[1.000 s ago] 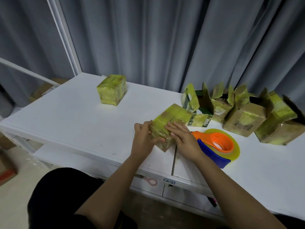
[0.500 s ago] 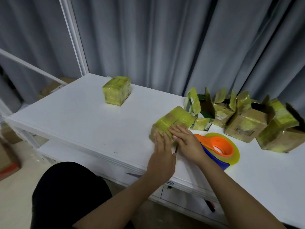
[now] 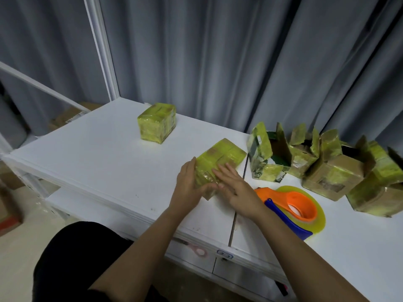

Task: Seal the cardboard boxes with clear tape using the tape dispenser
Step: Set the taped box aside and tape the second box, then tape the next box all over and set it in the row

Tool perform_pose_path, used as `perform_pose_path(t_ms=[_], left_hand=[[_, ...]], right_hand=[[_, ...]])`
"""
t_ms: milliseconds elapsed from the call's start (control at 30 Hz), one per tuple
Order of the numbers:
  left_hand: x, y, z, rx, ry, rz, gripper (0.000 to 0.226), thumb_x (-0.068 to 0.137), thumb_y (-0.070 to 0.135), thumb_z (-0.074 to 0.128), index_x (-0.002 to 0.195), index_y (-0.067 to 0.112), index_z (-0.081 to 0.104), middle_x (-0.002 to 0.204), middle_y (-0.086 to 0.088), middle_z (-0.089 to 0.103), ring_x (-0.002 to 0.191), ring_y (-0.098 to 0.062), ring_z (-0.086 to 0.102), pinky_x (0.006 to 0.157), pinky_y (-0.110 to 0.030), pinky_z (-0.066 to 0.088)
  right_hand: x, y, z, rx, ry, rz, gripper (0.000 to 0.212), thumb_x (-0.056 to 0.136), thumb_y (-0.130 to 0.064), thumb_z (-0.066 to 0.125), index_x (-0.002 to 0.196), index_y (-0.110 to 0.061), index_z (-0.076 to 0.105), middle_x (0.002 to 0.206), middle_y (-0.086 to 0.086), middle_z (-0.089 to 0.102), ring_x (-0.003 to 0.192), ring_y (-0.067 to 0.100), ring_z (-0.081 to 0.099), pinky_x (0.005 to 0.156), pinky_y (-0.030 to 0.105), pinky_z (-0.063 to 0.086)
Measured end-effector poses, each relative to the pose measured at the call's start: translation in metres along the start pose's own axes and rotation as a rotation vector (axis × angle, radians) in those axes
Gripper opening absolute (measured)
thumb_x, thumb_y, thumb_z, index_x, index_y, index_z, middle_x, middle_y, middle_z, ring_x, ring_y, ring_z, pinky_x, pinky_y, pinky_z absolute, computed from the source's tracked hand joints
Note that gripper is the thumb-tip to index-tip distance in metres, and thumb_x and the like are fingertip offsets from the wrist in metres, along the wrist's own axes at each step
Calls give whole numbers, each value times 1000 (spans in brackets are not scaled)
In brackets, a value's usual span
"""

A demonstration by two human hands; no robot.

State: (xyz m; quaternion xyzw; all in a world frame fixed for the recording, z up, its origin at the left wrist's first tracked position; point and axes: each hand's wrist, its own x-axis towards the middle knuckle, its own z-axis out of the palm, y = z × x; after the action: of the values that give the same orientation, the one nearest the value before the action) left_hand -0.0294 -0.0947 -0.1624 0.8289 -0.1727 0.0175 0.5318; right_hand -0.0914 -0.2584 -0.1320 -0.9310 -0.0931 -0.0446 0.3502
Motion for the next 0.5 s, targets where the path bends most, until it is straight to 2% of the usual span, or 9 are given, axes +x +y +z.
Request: perform_pose_path(t_ms=[67,133,200,233,300,367,433,500], left_hand=[[18,-8,-14,26,20,-23,91,71,31,82,142,4,31,127,-4,42,117,-13,40,92,-16,30],[40,-15,-28,50,-52,-33,97,79,30,75,150,5,13,144,-6,27,131,-10,27,99,-12,21],[63,-24,-41,46,-121,-29,95,87,33,66,151,8,1,157,-12,-1,146,-17,3,112,-20,12],[74,-30,-48,59,-134,-13,93,89,37,63,151,8,1,157,-15,-7,147,-22,-1,115,-25,11],[96,-41,-64,119,-91,104,78,88,46,50,151,12,17,155,-23,-1,145,-31,8,116,-34,16],[118,-54,-82,300,11,123,70,84,41,37,149,19,25,156,-21,5,144,-37,9,114,-43,20],[140,-67,-100,525,202,157,61,85,39,36,143,21,34,152,-25,25,138,-46,25,106,-53,30],[162,-78,-113,603,281,151,55,87,46,36,130,15,49,137,-29,43,124,-51,42,98,-56,37]], right_hand=[[21,1,8,-97,-25,-28,46,101,-32,46,146,-32,34,158,-12,7,146,5,-11,117,32,-3],[52,0,14,-70,-9,-16,46,99,-36,48,144,-34,39,161,-4,5,147,8,-13,116,28,-1],[86,-3,18,-2,2,3,44,97,-36,53,140,-34,45,161,0,8,147,9,-10,111,19,3],[103,-4,20,10,-4,-1,43,97,-34,55,139,-34,47,161,0,10,147,9,-9,108,13,3],[135,-1,22,-27,-33,-40,40,98,-26,54,138,-29,48,160,1,14,147,10,-6,103,5,3],[164,5,23,-52,-40,-96,40,97,-16,55,135,-24,50,157,4,21,143,4,-2,104,2,3],[189,6,23,-30,-23,-126,42,92,-6,59,131,-20,54,153,6,29,138,-1,4,99,-4,4],[211,2,27,-19,-17,-157,42,88,-1,60,127,-14,56,148,12,35,135,-3,12,96,-6,7]])
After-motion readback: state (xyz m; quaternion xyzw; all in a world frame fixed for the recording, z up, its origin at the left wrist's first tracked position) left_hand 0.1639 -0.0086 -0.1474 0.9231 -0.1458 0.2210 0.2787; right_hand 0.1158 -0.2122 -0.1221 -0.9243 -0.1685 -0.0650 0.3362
